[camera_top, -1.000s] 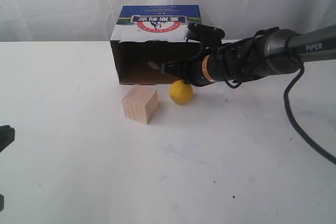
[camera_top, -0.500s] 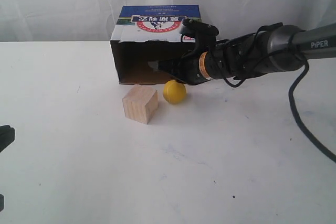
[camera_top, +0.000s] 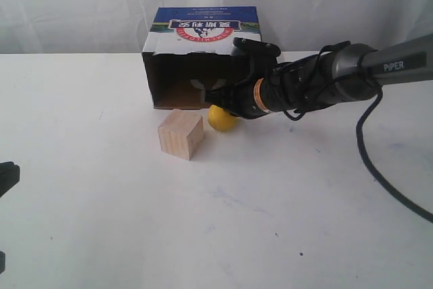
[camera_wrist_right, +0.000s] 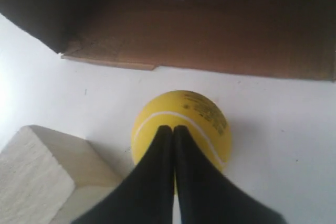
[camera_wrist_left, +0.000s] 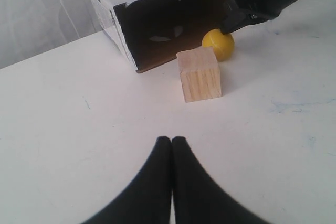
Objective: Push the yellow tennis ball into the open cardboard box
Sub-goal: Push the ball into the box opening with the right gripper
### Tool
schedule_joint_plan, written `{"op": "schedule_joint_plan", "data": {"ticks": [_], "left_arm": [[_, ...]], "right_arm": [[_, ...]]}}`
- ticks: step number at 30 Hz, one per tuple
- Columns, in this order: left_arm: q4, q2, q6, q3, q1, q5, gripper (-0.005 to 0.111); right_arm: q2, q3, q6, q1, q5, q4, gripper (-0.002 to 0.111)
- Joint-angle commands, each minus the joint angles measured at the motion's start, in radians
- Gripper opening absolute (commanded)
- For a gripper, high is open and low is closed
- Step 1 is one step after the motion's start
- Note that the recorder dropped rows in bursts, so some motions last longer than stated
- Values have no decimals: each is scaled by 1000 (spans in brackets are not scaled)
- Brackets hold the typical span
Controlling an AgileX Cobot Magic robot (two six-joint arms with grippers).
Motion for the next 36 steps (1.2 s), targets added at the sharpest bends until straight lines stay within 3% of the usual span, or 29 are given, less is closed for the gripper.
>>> {"op": "schedule_joint_plan", "data": {"ticks": [1,17,24,36], "left_arm": [[-21,-8,-10,4,0,14,0],[-21,-8,-10,4,0,14,0],[-21,-8,-10,4,0,14,0],[-21,-8,-10,4,0,14,0]], "right_arm": [[4,0,-10,0,66,-7,0],[-65,0,-15,0,72,-7,0],[-88,4,-1,14,-160,-7,0],[43,4,91,61,-100,-15,0]]}}
